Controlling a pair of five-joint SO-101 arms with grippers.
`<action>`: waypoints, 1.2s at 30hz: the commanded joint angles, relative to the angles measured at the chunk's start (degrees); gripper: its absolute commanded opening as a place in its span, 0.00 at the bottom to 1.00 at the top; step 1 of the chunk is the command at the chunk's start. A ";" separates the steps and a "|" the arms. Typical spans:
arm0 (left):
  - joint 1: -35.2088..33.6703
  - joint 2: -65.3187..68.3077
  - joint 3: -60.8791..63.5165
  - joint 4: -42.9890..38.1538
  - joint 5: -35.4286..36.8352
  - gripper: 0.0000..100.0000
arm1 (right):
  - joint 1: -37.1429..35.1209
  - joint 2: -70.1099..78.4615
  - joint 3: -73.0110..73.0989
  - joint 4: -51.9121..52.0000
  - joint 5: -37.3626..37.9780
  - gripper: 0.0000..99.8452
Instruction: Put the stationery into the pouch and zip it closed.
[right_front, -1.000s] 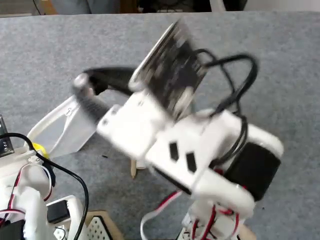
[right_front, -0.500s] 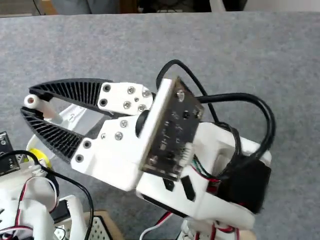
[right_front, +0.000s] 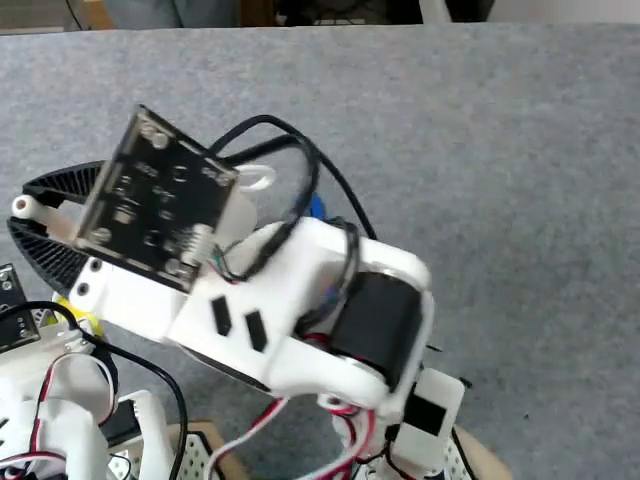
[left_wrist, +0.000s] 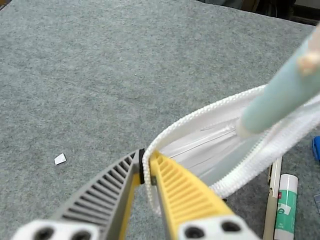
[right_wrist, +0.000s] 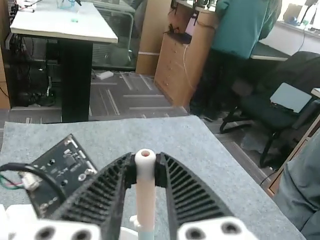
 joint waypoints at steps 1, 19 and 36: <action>-0.66 0.35 0.22 0.00 0.18 0.03 | 1.76 1.54 -0.40 0.09 -0.44 0.01; -0.66 0.35 0.31 0.00 0.18 0.03 | 3.69 3.82 -0.31 4.66 -0.35 0.26; -0.75 0.35 0.40 -0.09 0.18 0.03 | 49.14 -0.66 -0.84 13.10 -0.88 0.28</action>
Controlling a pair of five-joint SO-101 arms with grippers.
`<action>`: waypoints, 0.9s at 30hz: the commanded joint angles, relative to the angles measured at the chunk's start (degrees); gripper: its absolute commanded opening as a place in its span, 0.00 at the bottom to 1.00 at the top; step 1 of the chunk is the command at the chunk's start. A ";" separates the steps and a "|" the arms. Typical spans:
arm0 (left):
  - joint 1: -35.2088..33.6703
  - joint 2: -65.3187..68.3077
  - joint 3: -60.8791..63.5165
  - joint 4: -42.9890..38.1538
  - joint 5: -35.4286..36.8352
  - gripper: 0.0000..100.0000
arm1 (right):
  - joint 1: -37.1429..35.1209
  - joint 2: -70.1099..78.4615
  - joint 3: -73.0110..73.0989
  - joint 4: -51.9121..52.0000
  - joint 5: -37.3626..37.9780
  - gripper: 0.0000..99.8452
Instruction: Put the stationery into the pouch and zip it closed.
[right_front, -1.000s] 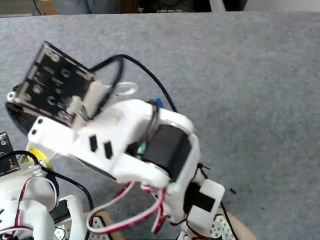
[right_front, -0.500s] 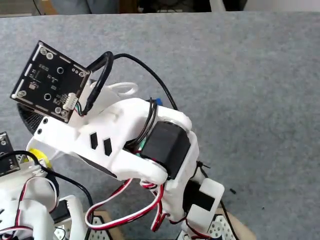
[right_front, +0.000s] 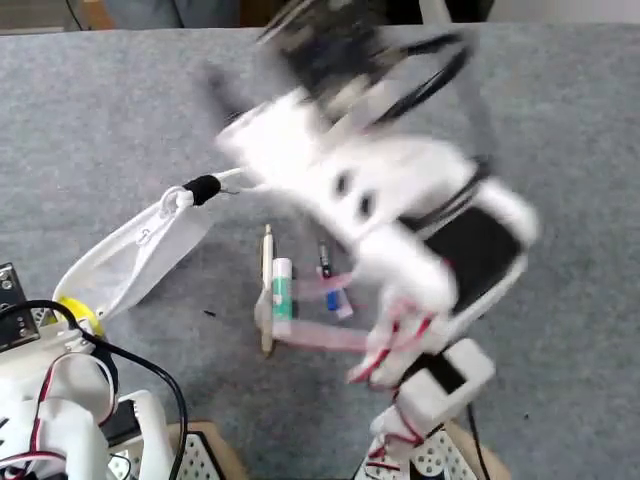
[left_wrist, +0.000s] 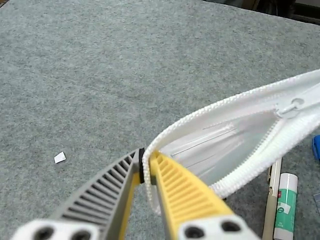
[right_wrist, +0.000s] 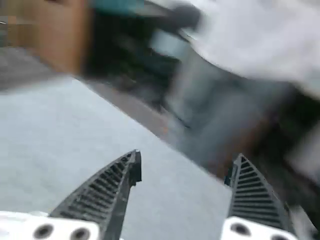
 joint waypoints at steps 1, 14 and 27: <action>-0.75 0.35 0.31 -0.09 0.18 0.03 | 17.67 -2.15 11.12 1.76 -0.79 0.28; -0.75 0.44 0.31 -0.09 0.18 0.03 | 16.44 1.54 62.37 -5.71 -1.67 0.21; -0.75 0.44 0.31 -0.09 0.09 0.03 | 7.74 4.35 83.65 -27.08 -7.56 0.15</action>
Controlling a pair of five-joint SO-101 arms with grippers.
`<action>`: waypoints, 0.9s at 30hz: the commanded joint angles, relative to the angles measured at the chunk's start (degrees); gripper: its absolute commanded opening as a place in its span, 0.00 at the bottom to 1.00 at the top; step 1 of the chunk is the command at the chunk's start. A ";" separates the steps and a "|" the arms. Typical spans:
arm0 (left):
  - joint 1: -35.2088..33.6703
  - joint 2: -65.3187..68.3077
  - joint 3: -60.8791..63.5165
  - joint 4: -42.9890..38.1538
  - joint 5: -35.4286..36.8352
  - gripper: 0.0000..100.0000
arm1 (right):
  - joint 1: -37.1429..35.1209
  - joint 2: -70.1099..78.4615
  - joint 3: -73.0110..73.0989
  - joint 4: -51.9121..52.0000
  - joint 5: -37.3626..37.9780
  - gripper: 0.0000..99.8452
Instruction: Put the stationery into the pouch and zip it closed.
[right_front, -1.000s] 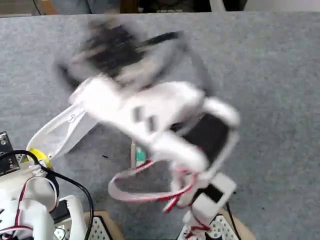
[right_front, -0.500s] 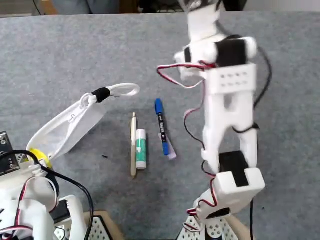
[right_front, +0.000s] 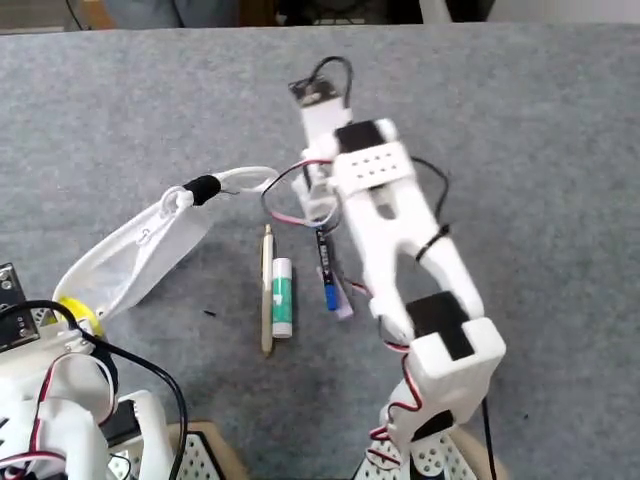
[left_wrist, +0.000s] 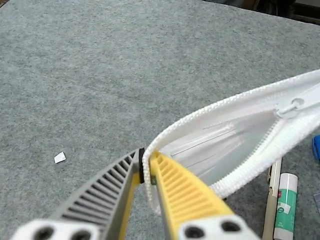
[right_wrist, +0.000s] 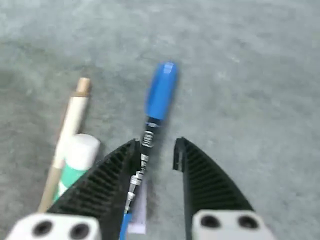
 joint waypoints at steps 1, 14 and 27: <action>-0.75 0.44 0.31 -0.09 0.09 0.03 | -1.67 -0.48 2.15 -4.31 -0.44 0.16; -0.75 0.44 0.31 -0.09 0.09 0.03 | 0.26 8.75 4.44 -13.10 0.00 0.16; -0.75 0.44 0.40 -0.09 0.18 0.03 | 1.41 15.34 -6.20 -8.53 -0.35 0.12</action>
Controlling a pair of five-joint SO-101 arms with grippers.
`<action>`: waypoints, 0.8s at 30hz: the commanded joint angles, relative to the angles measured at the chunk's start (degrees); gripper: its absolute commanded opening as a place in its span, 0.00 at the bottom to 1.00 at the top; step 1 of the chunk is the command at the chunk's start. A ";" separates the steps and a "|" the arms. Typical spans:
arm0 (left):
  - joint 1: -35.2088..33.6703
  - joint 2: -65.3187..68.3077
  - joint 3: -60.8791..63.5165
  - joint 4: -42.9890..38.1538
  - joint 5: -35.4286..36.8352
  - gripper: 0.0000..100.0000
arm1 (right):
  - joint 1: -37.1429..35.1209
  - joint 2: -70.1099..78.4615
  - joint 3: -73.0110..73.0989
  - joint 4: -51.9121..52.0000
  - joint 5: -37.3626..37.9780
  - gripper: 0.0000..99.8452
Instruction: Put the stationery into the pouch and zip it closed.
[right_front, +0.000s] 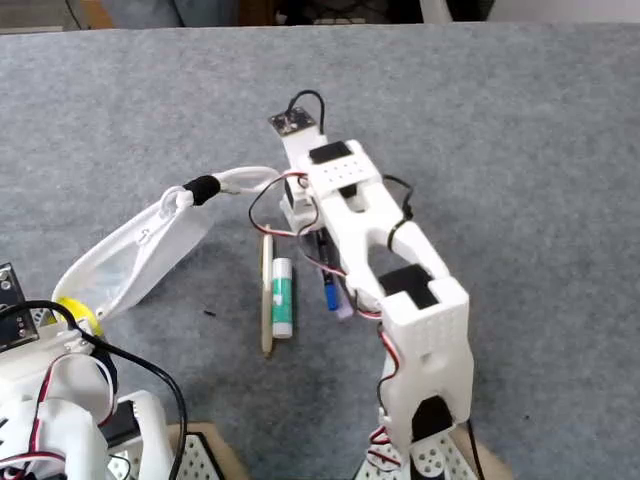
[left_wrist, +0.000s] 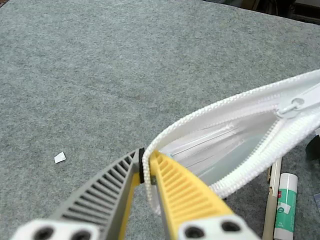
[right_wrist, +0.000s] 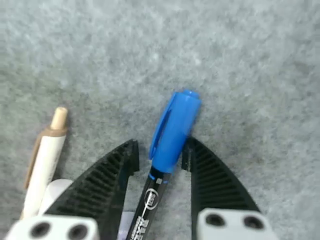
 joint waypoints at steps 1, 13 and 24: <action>-0.75 0.44 0.40 -0.09 0.18 0.03 | 2.20 -0.57 -3.03 0.18 -0.26 0.09; -0.75 0.44 0.40 -0.09 0.18 0.03 | 4.75 -0.22 -3.82 -0.09 0.09 0.02; -0.75 0.44 0.40 -0.09 0.18 0.03 | 4.75 -1.10 -5.23 -0.88 0.18 0.01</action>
